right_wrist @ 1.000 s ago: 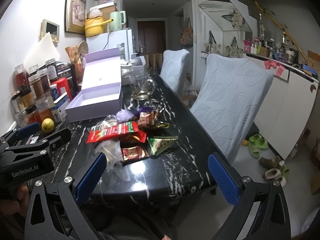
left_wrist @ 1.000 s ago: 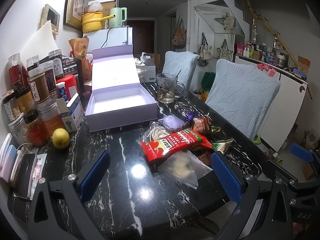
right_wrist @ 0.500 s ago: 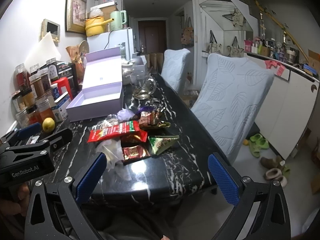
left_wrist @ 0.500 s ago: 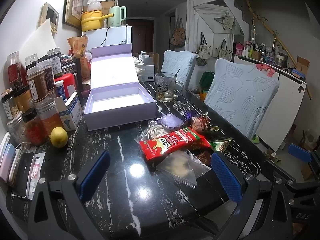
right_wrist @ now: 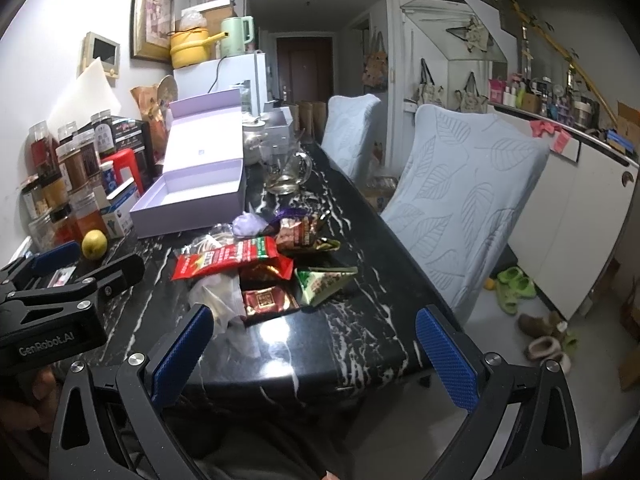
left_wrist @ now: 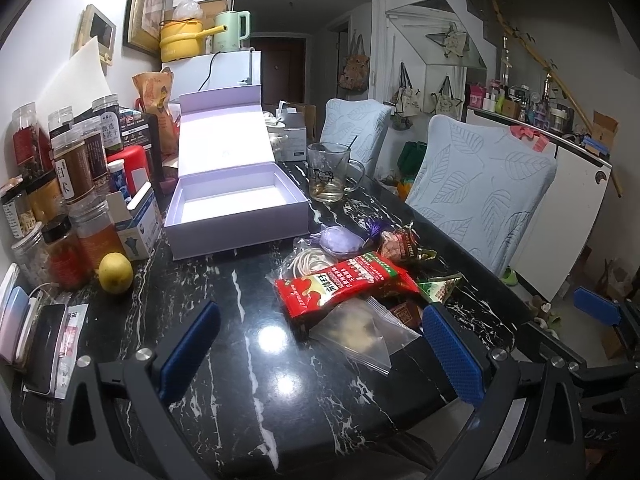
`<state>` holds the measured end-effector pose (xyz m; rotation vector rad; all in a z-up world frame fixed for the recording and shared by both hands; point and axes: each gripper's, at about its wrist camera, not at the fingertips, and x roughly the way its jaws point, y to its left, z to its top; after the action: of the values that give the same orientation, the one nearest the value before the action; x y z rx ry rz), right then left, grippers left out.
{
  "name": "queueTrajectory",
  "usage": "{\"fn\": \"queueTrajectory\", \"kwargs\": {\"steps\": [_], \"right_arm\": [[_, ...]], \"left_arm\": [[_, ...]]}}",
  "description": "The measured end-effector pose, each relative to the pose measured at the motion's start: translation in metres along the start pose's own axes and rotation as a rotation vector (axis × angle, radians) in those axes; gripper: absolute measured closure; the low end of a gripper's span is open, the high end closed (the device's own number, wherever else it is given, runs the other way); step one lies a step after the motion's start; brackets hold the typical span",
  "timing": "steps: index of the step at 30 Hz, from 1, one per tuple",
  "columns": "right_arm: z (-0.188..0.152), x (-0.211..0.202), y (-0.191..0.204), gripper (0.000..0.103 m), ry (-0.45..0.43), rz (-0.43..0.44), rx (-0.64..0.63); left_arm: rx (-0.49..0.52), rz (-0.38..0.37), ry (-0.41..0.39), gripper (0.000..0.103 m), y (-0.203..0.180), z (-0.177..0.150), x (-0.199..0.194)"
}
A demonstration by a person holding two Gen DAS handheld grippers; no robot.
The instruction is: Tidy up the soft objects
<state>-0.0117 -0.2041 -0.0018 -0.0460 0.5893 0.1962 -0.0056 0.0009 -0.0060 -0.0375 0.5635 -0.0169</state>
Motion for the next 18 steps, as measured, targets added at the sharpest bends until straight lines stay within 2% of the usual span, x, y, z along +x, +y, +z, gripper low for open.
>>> {"fn": "queueTrajectory", "kwargs": {"steps": [11, 18], "right_arm": [[0.001, -0.002, -0.006, 0.0, -0.012, 0.004, 0.023], [0.0, -0.004, -0.012, 0.0, -0.029, -0.01, 0.025]], "left_arm": [[0.001, -0.016, 0.011, 0.0, -0.002, -0.002, 0.006], [0.001, -0.054, 0.033, 0.0, -0.005, -0.01, 0.017]]}}
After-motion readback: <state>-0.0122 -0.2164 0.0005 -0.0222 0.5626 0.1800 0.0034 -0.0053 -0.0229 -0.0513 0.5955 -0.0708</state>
